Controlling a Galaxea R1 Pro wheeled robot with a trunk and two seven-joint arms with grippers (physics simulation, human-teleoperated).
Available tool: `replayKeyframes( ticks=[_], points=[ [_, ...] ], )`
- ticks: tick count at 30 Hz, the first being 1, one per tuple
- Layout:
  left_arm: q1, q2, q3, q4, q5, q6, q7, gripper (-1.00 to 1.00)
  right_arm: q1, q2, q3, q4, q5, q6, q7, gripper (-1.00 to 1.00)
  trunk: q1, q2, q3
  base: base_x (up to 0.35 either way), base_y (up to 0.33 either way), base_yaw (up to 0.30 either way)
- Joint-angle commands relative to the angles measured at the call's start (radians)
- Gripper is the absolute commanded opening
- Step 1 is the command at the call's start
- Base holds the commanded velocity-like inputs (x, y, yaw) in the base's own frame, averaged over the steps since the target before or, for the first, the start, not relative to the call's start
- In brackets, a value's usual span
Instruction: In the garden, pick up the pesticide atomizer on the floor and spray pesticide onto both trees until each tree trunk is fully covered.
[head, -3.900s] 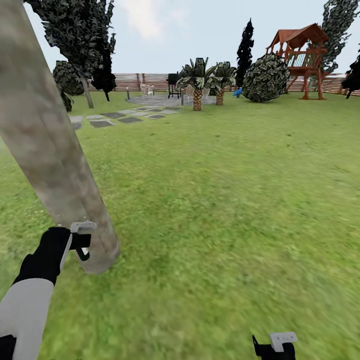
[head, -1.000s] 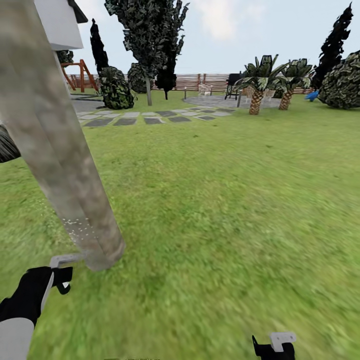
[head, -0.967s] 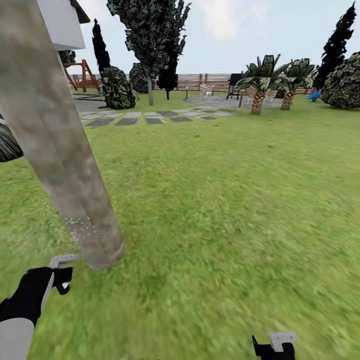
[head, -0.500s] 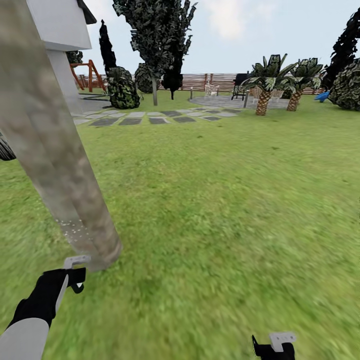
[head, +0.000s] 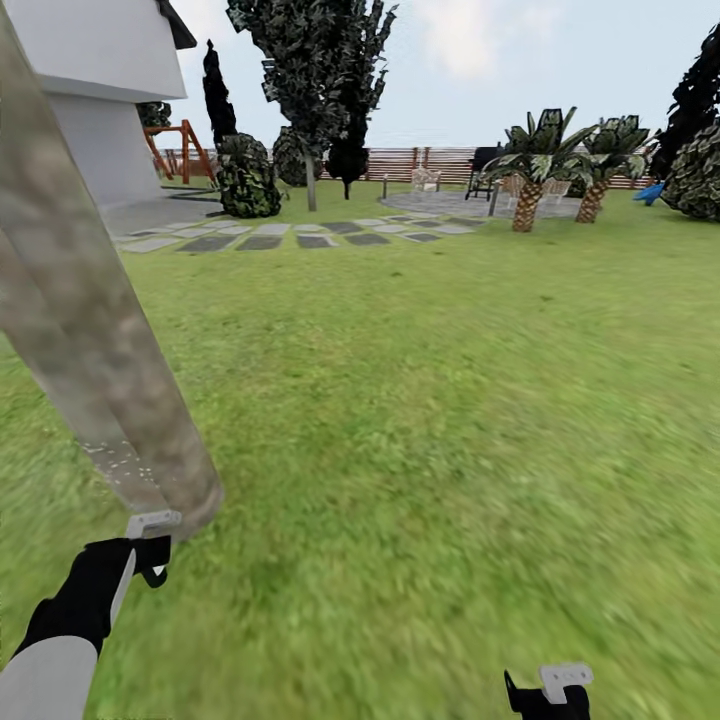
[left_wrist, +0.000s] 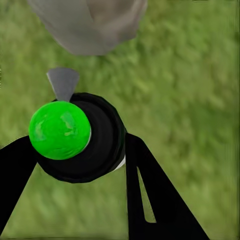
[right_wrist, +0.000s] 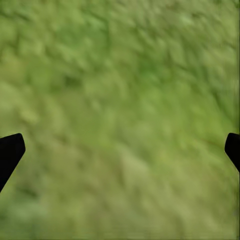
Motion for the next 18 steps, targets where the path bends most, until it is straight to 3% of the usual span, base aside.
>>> replayKeyframes(
  ticks=[1, 18],
  points=[
    [0.000, 0.000, 0.001, -0.001, 0.000, 0.000, 0.000, -1.00, 0.000, 0.000, 0.000, 0.000, 0.000, 0.000, 0.000, 1.00, 0.000, 0.000, 0.000, 0.143, -0.251, 0.234],
    [0.000, -0.001, -0.001, -0.002, 0.002, 0.000, 0.000, -1.00, 0.000, 0.000, 0.000, 0.000, 0.000, 0.000, 0.000, 1.00, 0.000, 0.000, 0.000, 0.228, -0.197, 0.272]
  ],
)
